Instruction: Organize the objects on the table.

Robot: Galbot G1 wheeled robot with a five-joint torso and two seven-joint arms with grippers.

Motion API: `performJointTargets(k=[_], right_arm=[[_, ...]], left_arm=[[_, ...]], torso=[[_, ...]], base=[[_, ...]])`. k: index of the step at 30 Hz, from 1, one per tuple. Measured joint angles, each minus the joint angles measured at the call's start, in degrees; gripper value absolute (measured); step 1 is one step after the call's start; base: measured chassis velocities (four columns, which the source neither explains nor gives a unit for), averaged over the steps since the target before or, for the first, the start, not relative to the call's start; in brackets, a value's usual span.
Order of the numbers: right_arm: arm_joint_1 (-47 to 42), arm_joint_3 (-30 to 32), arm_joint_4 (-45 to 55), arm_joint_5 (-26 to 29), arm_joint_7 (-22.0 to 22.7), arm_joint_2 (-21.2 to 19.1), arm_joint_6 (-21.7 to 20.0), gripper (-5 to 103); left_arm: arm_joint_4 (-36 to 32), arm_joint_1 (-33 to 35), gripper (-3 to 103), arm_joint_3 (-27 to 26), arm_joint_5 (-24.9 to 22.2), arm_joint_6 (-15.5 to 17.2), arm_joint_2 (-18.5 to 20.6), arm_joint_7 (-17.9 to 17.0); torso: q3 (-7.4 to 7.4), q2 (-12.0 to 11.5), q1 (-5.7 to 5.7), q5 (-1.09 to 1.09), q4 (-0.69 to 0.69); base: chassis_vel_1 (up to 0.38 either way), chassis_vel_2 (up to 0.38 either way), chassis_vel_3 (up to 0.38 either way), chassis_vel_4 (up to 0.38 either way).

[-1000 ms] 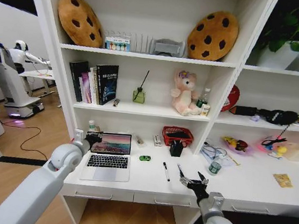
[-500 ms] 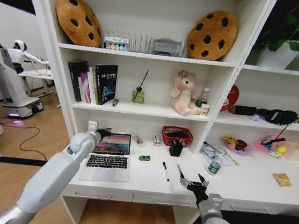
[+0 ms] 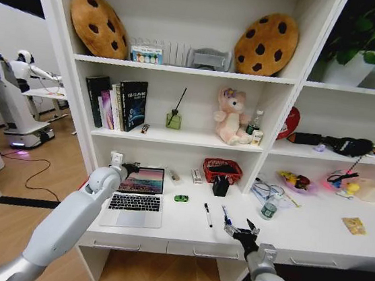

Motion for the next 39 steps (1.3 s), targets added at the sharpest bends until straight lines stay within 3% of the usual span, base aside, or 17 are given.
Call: performJointTargets(k=[20,29,39], right_arm=[[-1.80,1.70,1.56,1.21,-0.75,0.38,1.05,100],[-1.70,0.58,1.30,0.76,-1.14,0.28,1.50,100],[-0.19,-1.26,0.59,0.62,-1.04,0.24,1.41,100]], left_arm=[[-7.80,5.44,0,-1.50,-0.26,-0.06,3.89,0.29],[-15.70,13.83,0,-5.72,-0.13,-0.06,7.30,-0.10],[-11.53,7.78,0,-4.88,-0.90,-0.08,5.62,-0.17]], torso=[[0.00,0.00,0.00,0.00,0.00],[-0.01,0.00,0.00,-0.01,0.02],[0.00,0.00,0.00,0.00,0.00]], base=[[0.000,0.000,0.000,0.000],[0.000,0.000,0.000,0.000],[0.000,0.000,0.000,0.000]])
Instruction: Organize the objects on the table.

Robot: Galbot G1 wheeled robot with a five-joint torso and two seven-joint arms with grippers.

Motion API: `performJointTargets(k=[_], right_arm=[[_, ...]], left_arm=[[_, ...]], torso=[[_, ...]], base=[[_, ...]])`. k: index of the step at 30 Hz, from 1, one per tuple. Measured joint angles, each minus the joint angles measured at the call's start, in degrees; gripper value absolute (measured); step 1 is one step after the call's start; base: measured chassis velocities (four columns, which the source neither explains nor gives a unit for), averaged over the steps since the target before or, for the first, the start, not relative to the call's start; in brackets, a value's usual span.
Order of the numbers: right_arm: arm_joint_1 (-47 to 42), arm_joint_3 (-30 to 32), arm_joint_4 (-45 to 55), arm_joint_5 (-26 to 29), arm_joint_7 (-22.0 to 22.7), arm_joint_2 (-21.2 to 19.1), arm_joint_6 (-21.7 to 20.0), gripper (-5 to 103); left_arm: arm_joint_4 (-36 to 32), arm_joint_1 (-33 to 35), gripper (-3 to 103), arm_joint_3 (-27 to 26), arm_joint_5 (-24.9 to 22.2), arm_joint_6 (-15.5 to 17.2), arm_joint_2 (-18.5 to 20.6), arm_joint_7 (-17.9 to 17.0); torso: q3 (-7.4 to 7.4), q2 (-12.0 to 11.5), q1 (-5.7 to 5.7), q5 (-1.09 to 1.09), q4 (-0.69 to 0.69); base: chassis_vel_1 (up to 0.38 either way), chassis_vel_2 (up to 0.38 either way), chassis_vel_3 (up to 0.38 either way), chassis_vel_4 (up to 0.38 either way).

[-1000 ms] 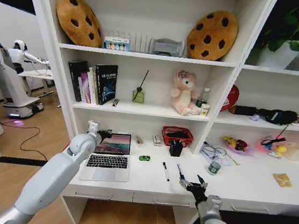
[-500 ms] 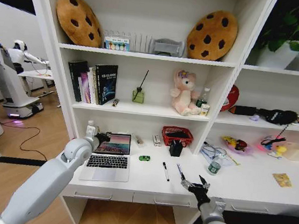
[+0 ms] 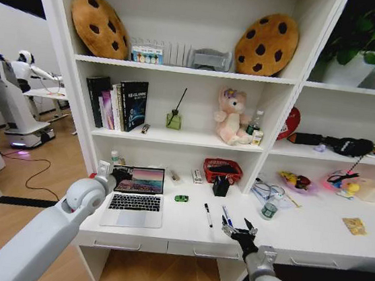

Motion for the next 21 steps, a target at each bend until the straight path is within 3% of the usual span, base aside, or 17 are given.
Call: performJointTargets(k=[11,21], right_arm=[[1.84,-0.03,-2.40,0.30,0.19,0.16,-0.16,100],[1.83,0.34,-2.92,0.59,0.17,-0.01,-0.10,100]], left_arm=[[11.54,-7.43,0,4.35,1.93,-0.02,-5.25,1.36],[11.39,-6.84,0,4.63,2.21,-0.09,-4.73,1.98]], torso=[[0.01,0.00,0.01,0.00,-0.01],[0.00,0.00,0.00,0.00,0.00]], base=[[0.000,0.000,0.000,0.000],[0.000,0.000,0.000,0.000]])
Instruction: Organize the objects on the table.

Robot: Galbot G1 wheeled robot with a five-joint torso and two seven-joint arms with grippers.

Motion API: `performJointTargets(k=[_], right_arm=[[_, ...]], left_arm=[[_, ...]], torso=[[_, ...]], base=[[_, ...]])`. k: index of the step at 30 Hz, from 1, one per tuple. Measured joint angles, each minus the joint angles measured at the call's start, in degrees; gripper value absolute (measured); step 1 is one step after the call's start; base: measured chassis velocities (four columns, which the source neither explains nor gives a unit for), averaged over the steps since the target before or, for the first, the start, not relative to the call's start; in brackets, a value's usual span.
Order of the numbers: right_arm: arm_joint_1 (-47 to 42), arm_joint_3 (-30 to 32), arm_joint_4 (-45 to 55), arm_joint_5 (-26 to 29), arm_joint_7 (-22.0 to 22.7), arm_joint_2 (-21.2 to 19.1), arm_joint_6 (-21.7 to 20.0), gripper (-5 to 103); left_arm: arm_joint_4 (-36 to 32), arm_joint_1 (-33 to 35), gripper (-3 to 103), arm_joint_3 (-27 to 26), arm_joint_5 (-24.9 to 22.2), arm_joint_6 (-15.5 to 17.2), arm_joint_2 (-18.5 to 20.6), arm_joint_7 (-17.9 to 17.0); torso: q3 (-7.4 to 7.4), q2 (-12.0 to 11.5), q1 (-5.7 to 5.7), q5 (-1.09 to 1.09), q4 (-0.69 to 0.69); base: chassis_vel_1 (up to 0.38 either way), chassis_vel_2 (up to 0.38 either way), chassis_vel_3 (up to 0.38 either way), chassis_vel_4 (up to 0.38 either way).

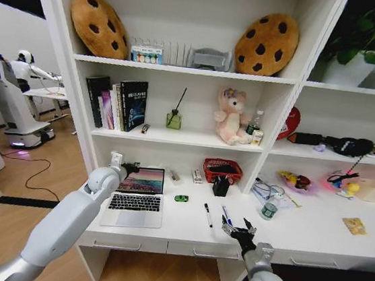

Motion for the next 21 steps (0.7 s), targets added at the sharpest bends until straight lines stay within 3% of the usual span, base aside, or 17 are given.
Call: performJointTargets(k=[11,19,21], right_arm=[[-0.09,0.95,0.29,0.81,-0.10,-0.27,0.01,100],[-0.62,0.59,0.19,-0.14,-0.35,0.23,0.41,100],[-0.38,0.04,0.18,-0.38,-0.35,0.29,0.43,100]], left_arm=[[-6.24,5.46,0,-0.95,-0.01,0.08,2.45,0.03],[-16.55,19.07,0,-3.84,1.54,0.07,7.07,-0.23],[-19.33,25.29,0,-5.02,4.07,0.08,7.96,0.31]], torso=[[0.01,0.00,0.00,-0.04,0.00],[-0.01,0.00,-0.02,-0.01,0.01],[0.00,0.00,-0.02,-0.01,0.02]], base=[[0.000,0.000,0.000,0.000],[0.000,0.000,0.000,0.000],[0.000,0.000,0.000,0.000]])
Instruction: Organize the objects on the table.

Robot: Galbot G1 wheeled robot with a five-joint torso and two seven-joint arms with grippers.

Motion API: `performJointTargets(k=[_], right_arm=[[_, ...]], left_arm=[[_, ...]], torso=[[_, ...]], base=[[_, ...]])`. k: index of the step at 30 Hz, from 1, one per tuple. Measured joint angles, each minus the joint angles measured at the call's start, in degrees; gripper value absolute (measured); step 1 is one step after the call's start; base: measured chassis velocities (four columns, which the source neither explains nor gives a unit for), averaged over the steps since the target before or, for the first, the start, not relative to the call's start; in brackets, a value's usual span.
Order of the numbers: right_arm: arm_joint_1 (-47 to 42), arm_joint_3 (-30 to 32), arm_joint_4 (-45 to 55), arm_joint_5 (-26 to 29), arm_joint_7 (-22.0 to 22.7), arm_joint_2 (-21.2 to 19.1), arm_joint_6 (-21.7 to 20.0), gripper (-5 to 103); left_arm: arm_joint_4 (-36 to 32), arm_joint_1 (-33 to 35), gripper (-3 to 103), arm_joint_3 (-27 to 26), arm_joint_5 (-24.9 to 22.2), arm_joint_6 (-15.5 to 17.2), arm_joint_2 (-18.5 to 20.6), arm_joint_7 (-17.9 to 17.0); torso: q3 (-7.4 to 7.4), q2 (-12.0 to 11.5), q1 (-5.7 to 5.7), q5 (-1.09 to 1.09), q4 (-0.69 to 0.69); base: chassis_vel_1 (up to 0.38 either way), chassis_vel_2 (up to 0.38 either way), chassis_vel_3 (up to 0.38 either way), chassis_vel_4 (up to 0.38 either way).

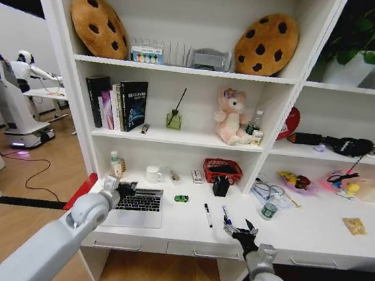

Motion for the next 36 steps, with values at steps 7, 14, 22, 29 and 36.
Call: performJointTargets(k=[7,14,22,29,36], right_arm=[[0.26,-0.66,0.05,-0.27,0.01,0.04,0.00,100],[-0.15,-0.68,0.09,-0.51,-0.33,-0.07,0.44,100],[0.76,-1.56,1.28,0.51,-0.03,-0.83,0.16,100],[-0.04,-2.55,4.61,0.70,0.47,-1.43,-0.89,100],[-2.35,-2.10,8.32,0.81,0.70,-1.96,-1.48,100]], left_arm=[[-2.44,6.45,0,0.50,2.88,0.00,-0.82,-0.32],[1.12,5.37,0,3.03,6.31,-0.94,-4.21,-0.78],[0.47,4.10,-1,-7.80,5.65,-13.70,-9.31,-3.03],[-5.10,14.00,26,-20.19,5.55,-15.81,-13.48,-4.36],[-11.78,24.13,53,-28.36,8.70,-20.89,-17.77,-2.27]], torso=[[0.00,0.00,0.00,0.00,-0.02],[0.00,0.00,0.00,0.01,-0.03],[0.01,0.00,0.02,0.01,-0.04],[0.00,0.00,0.01,-0.01,0.00],[0.00,0.00,0.01,0.00,-0.02]], base=[[0.000,0.000,0.000,0.000],[0.000,0.000,0.000,0.000],[0.000,0.000,0.000,0.000],[0.000,0.000,0.000,0.000],[0.000,0.000,0.000,0.000]])
